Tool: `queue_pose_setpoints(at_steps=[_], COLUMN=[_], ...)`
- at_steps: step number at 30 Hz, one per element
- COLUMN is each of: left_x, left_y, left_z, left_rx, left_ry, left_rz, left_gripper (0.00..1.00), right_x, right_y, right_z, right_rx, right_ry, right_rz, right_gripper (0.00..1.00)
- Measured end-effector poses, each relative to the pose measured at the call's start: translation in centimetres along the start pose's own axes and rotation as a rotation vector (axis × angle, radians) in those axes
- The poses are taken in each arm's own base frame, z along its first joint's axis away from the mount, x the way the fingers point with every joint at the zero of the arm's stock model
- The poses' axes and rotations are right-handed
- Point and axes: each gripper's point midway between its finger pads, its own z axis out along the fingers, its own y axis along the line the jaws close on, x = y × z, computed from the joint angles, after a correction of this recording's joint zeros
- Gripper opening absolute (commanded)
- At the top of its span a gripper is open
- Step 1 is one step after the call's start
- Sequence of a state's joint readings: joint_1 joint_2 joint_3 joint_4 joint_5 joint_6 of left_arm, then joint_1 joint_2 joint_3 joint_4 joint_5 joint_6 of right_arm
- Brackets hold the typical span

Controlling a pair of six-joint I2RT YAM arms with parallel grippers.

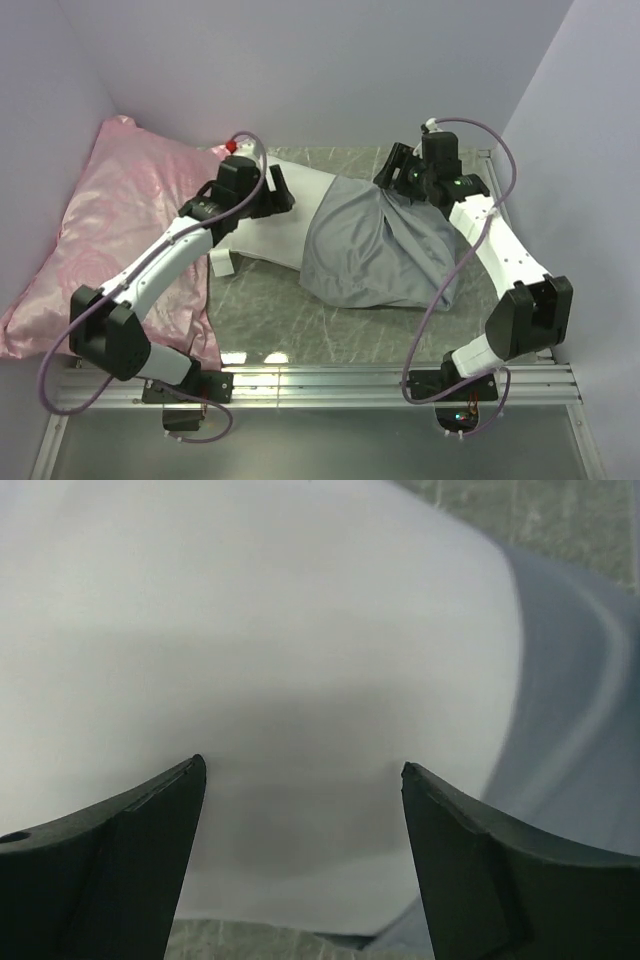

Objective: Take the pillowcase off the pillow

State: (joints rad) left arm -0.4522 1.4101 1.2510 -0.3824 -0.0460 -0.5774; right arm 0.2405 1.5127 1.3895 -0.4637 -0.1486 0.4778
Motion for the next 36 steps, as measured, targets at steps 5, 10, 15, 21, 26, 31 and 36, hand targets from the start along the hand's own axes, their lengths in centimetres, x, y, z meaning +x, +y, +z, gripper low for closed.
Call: queue_pose_setpoints(at_steps=[5,10,15,21,26,31,36], left_x=[3.9,4.7,3.3,2.7,2.5,2.2,1.4], left_y=[2.0,2.1,1.1,1.2,1.2,1.5,2.5], left_z=[4.8,7.8,8.7,10.9,11.6,11.6,11.5], left_rx=[-0.071,-0.079,-0.046,-0.029,-0.014,-0.009,-0.009], left_ry=[0.107,0.120,0.076,0.068,0.063,0.064,0.070], left_rz=[-0.013,-0.066,-0.099,-0.136,-0.161,-0.176,-0.199], left_gripper=[0.68,0.22,0.01,0.00,0.00,0.00,0.00], right_x=[-2.7,-4.9,1.1,9.3,9.8,8.7,4.1], right_y=[-1.0,-4.2,-7.3,-10.0,-9.4,-9.2,-7.2], right_z=[-4.2,-11.1,-13.0,-11.0,-11.0,-12.2,-16.1], right_rx=[0.022,0.076,0.093,0.086,0.040,0.048,0.028], right_ry=[-0.114,-0.303,-0.312,-0.177,-0.173,-0.196,-0.299], right_rz=[0.005,0.040,0.084,0.143,0.156,0.176,0.184], right_gripper=[0.88,0.93,0.94,0.96,0.62,0.01,0.00])
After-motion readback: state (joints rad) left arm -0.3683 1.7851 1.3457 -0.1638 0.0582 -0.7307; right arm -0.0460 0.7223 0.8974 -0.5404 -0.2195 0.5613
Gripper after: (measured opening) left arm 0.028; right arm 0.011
